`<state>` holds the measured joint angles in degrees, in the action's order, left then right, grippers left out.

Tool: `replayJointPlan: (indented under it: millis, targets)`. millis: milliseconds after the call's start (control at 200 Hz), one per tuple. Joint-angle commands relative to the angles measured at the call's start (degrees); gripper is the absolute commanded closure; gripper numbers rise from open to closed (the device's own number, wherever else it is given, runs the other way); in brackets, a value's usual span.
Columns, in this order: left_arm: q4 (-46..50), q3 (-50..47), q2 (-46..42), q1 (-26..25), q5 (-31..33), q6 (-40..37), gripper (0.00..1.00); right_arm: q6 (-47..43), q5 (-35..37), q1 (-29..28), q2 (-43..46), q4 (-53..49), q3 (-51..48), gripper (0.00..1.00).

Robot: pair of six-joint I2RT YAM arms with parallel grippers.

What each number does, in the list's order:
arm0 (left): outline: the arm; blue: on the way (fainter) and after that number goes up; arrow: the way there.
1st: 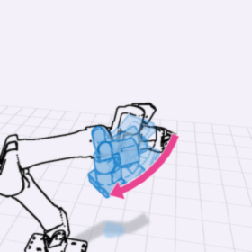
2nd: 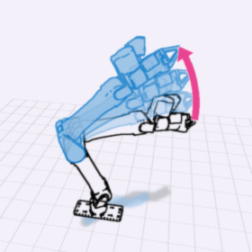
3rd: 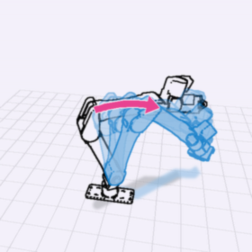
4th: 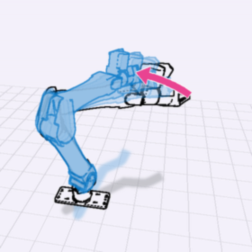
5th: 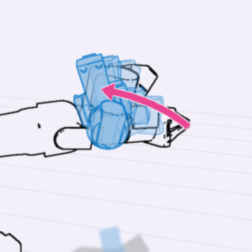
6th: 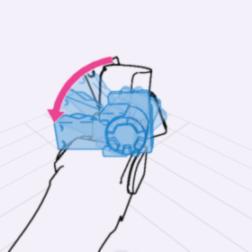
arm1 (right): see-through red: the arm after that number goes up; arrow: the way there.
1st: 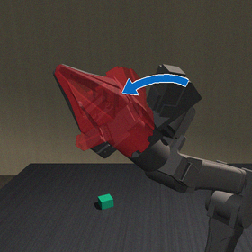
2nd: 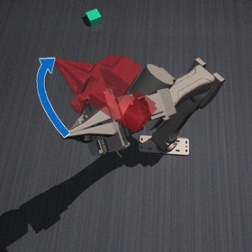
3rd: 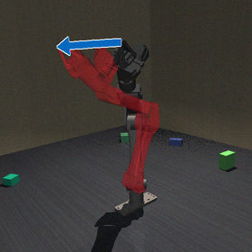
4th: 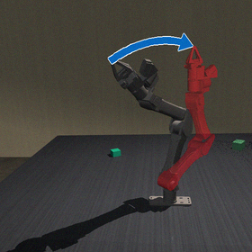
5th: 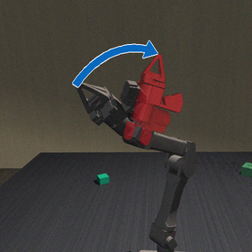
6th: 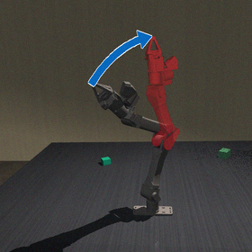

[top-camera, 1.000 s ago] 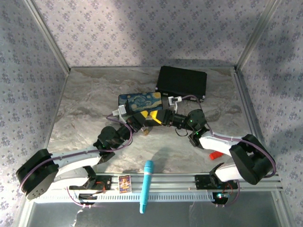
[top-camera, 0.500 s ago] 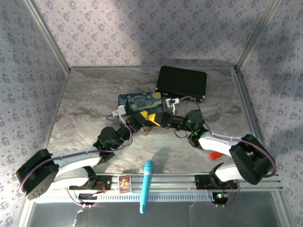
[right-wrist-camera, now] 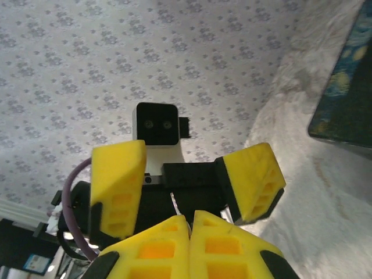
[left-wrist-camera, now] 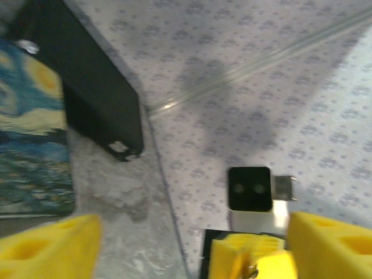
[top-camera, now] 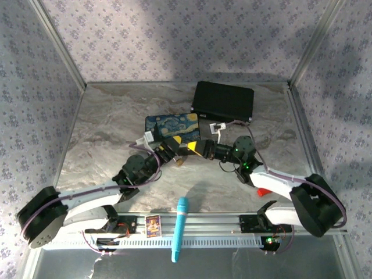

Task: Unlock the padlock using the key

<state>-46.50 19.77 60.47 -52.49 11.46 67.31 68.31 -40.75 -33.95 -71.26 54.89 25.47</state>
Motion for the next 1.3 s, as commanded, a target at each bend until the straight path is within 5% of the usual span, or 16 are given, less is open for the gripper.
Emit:
replayJointPlan:
  millis: [0,190,655,1294]
  targets:
    - [19.0,2.5,-4.6,0.3,6.9,-1.9,0.0,-6.0,0.5,1.7,2.9,-9.7,-1.9,1.0]
    - [30.2,3.3,-1.6,0.1,8.3,-1.5,0.17,-14.5,3.1,2.3,5.9,-26.0,-1.4,1.0]
    - [23.0,6.7,17.1,-0.2,6.5,-3.7,0.29,-20.7,3.1,2.5,5.8,-22.7,-6.5,1.0]
    - [19.5,7.3,9.9,-0.6,-0.3,8.0,0.51,-32.8,1.8,0.9,10.1,-25.6,-6.0,1.0]
